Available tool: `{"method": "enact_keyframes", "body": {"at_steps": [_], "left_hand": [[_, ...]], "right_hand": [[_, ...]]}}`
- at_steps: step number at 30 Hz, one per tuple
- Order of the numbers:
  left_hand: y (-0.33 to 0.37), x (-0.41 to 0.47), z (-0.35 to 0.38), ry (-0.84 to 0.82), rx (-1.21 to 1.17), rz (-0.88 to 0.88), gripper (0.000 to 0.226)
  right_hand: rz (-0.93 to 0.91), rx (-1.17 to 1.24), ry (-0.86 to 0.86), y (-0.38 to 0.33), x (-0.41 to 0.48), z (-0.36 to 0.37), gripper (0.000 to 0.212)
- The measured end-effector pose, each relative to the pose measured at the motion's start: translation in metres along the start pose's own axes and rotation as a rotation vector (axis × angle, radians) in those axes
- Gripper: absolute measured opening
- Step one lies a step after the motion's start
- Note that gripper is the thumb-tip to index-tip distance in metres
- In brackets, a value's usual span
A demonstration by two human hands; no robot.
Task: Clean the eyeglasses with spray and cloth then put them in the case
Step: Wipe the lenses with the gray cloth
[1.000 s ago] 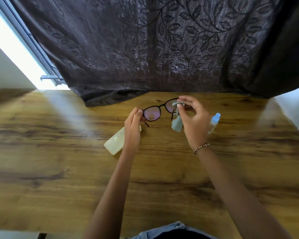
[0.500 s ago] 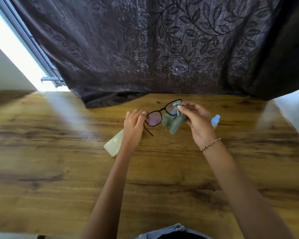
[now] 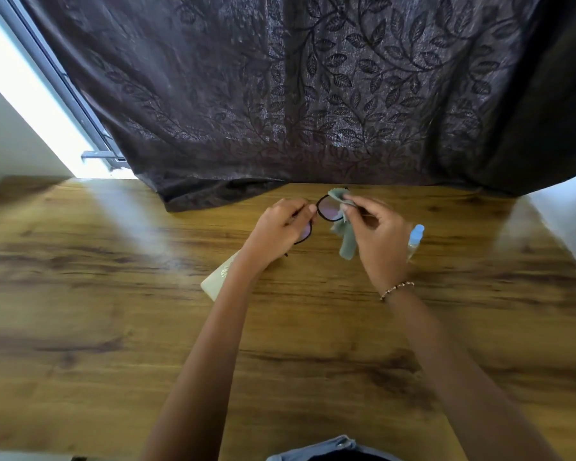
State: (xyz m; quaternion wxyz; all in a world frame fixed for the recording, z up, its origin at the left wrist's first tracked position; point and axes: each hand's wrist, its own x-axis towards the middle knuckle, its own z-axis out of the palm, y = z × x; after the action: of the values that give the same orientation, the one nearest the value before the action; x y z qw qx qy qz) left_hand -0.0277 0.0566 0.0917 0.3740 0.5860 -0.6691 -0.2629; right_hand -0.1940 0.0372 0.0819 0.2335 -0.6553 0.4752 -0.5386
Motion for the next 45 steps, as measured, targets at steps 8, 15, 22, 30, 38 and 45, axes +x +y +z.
{"method": "enact_keyframes", "body": {"at_steps": [8,15,22,30,38,45], "left_hand": [[0.001,0.002,0.001,0.076,-0.037,0.020,0.026],[0.000,-0.002,-0.004,0.121,-0.079,-0.022,0.030],[0.006,-0.002,0.010,0.109,-0.064,-0.008,0.029],[-0.005,-0.002,0.012,0.118,-0.046,-0.052,0.026],[-0.003,-0.009,0.007,0.117,-0.092,-0.072,0.028],[0.002,-0.010,0.008,0.127,-0.115,-0.077,0.030]], "right_hand": [[-0.573,-0.578,-0.183,0.002,-0.019,0.006,0.035],[-0.514,-0.580,-0.134,0.008,-0.003,0.001,0.033],[-0.610,-0.670,-0.187,0.009,-0.003,0.001,0.035],[-0.704,-0.632,-0.183,0.018,-0.017,0.007,0.031],[-0.676,-0.628,-0.163,0.024,-0.023,0.004,0.043],[-0.588,-0.719,-0.034,0.023,-0.013,0.002,0.045]]}}
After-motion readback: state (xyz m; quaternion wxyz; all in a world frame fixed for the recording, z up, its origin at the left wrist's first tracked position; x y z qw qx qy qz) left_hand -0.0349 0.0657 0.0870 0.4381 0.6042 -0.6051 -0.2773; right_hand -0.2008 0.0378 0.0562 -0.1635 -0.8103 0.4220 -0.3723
